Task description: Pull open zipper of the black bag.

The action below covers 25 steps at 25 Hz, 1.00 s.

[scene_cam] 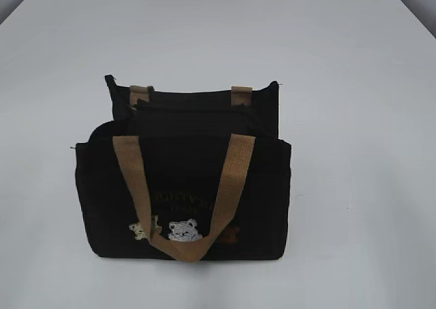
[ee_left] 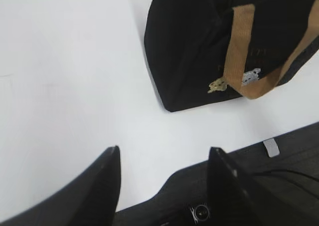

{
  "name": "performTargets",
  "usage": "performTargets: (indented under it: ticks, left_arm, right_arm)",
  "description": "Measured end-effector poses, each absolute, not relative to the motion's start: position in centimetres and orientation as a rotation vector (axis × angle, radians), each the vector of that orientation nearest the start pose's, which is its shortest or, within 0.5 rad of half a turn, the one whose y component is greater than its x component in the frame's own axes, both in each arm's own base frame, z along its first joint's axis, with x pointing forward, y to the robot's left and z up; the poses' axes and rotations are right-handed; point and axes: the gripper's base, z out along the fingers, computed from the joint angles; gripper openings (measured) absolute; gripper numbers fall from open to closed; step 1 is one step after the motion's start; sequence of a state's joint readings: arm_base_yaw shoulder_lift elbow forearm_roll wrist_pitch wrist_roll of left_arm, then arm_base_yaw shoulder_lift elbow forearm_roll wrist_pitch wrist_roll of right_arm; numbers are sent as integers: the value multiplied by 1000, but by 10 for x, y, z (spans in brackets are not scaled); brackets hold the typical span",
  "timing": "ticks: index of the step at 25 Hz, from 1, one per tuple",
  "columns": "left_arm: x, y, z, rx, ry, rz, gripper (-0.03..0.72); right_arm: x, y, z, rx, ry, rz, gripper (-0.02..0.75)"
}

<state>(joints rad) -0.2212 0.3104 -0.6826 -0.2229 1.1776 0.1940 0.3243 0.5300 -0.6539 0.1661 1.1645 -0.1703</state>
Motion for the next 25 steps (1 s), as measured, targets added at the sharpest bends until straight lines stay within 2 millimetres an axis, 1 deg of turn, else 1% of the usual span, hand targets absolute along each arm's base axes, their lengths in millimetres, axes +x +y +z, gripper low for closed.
performTargets:
  ticks: [2,4,6,7,10,12,17,25]
  left_arm:
    - [1,-19,307,480,2166,-281,419]
    - [-17,-15,300,474,2082,-277,419]
    - [-28,-12,297,469,2024,-274,419]
    - [-30,-12,296,469,2019,-274,419]
    - [-24,-13,288,474,2066,-276,419]
    - [-22,-13,287,468,2062,-273,419]
    - [-13,-14,286,435,1998,-271,419]
    - [-12,-15,286,431,1989,-271,419]
  right_arm:
    - [43,29,297,-588,2379,281,561]
    - [27,23,296,-577,2299,275,561]
    - [14,18,295,-566,2226,267,561]
    - [9,16,294,-561,2196,269,561]
    - [1,13,283,-555,2164,267,561]
    - [0,13,276,-557,2172,265,561]
    - [4,14,270,-544,2150,265,562]
    - [5,14,270,-538,2136,266,562]
